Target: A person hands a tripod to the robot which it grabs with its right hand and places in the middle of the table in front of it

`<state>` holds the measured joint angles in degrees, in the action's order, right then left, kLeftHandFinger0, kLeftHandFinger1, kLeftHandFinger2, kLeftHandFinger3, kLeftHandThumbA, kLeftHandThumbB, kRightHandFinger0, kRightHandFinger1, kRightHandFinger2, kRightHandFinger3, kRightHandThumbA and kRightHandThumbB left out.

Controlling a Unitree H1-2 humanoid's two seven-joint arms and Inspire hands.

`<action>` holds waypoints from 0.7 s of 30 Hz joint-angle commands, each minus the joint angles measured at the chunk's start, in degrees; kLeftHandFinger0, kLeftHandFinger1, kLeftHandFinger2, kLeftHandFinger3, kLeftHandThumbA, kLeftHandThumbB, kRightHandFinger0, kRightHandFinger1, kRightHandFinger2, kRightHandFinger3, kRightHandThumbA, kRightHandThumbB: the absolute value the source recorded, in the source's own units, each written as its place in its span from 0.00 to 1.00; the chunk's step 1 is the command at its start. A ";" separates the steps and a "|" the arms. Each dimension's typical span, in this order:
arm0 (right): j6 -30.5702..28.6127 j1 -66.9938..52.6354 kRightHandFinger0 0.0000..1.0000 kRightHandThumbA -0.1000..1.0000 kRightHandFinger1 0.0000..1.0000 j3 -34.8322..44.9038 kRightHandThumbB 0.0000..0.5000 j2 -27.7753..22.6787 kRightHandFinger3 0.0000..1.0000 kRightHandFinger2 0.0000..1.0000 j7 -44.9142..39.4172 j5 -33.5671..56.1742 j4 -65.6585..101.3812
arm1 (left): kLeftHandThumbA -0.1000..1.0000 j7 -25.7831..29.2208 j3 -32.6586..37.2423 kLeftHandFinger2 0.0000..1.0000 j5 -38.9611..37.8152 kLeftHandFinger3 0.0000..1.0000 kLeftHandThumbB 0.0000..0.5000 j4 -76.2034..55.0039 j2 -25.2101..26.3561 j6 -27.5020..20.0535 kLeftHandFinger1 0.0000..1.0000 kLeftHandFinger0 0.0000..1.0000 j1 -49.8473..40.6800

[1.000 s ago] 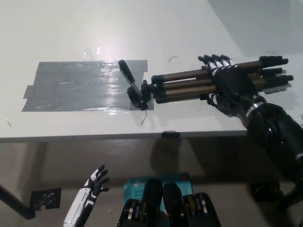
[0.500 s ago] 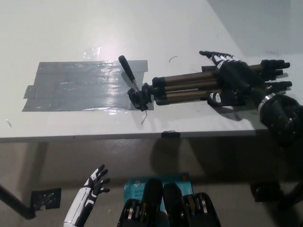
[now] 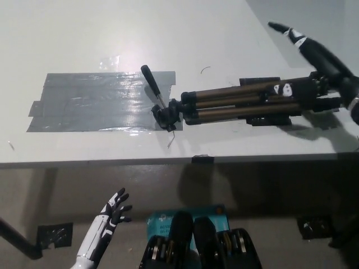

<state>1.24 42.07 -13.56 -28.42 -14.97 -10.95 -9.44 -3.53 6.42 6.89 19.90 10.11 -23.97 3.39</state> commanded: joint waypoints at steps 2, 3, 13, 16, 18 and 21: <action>5.26 -13.35 1.00 1.00 1.00 13.26 1.00 -8.11 1.00 1.00 -0.23 51.71 48.13 | 1.00 -1.63 0.14 1.00 0.00 1.00 0.48 -2.91 1.45 -1.92 0.88 0.76 2.40; 3.51 -15.90 1.00 1.00 1.00 12.74 1.00 -7.38 1.00 1.00 -0.08 51.48 48.56 | 1.00 -1.61 0.20 1.00 0.04 1.00 0.48 -2.72 1.39 -2.09 0.88 0.76 2.41; -2.45 -40.73 1.00 1.00 1.00 6.36 0.87 8.02 1.00 1.00 -1.72 45.40 36.70 | 1.00 1.21 -0.16 1.00 3.86 1.00 0.67 -2.23 1.45 -2.80 1.00 1.00 2.20; -2.48 -42.89 1.00 1.00 1.00 5.42 0.67 13.10 1.00 1.00 -1.46 43.62 31.63 | 1.00 1.25 0.06 1.00 3.43 1.00 0.70 -2.61 1.80 -2.95 1.00 1.00 1.35; -1.24 -43.87 1.00 1.00 1.00 4.93 0.64 15.68 1.00 1.00 -1.41 41.34 28.00 | 1.00 1.53 0.40 1.00 3.63 1.00 0.73 -2.41 1.80 -2.96 1.00 1.00 1.27; 0.13 -44.26 1.00 1.00 1.00 5.27 0.55 18.87 1.00 1.00 -1.64 39.16 22.58 | 1.00 1.64 0.78 1.00 3.48 1.00 0.73 -2.27 1.36 -2.96 1.00 1.00 0.83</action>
<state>2.00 2.18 -11.60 -17.61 -15.61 11.17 13.35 -3.49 6.51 7.86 19.98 10.12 -23.94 3.59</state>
